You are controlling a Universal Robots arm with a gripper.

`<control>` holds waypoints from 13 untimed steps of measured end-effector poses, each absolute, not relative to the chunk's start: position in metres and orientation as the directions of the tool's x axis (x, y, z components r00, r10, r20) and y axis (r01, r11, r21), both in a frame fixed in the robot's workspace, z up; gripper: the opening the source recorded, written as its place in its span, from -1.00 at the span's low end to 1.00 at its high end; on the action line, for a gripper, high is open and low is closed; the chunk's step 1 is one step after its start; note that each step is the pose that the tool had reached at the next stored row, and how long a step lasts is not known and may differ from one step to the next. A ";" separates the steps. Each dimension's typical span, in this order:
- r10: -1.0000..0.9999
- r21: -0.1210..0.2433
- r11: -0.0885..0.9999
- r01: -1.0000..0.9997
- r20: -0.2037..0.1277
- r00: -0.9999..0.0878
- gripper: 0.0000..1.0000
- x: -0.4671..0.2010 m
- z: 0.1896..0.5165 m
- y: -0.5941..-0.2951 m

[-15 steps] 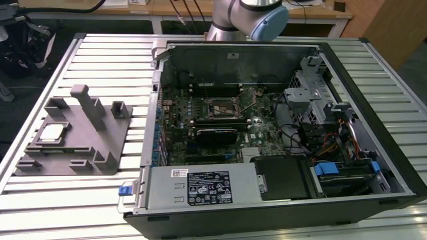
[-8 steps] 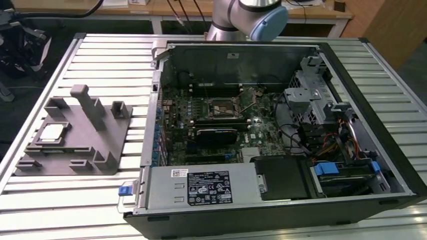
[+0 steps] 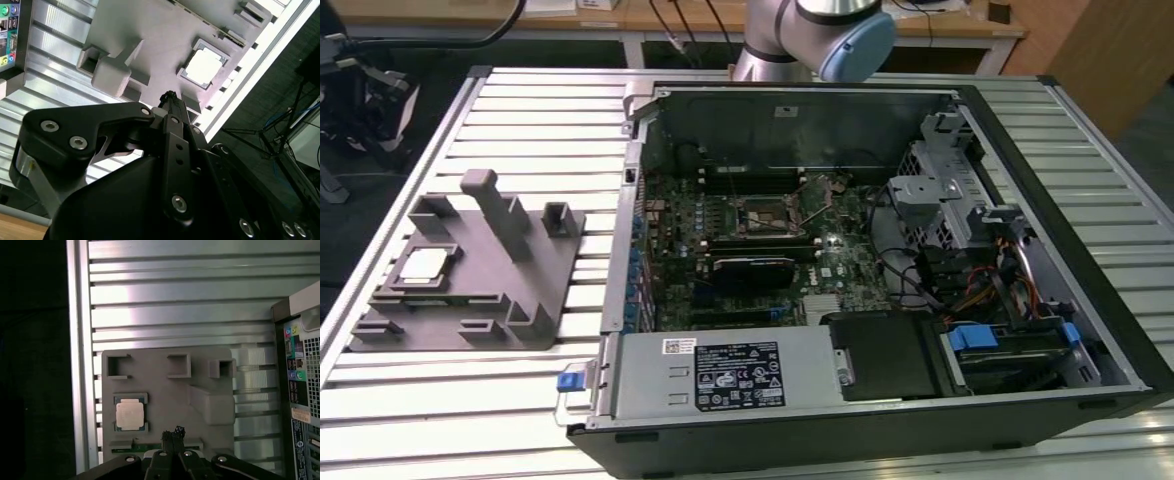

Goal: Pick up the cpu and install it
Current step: 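Reach for the cpu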

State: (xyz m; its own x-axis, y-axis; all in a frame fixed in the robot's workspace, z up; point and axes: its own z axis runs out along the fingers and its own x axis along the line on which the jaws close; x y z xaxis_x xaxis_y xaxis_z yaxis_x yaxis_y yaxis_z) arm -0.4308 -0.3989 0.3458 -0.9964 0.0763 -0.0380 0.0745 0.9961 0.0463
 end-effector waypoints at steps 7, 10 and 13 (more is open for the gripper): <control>0.076 0.046 0.996 0.074 -0.038 -0.996 -0.79 -0.436 0.337 -0.399; 0.076 0.046 0.996 0.074 -0.038 -0.996 -0.79 -0.438 0.334 -0.399; 0.076 0.046 0.996 0.074 -0.038 -0.996 -0.79 -0.439 0.331 -0.399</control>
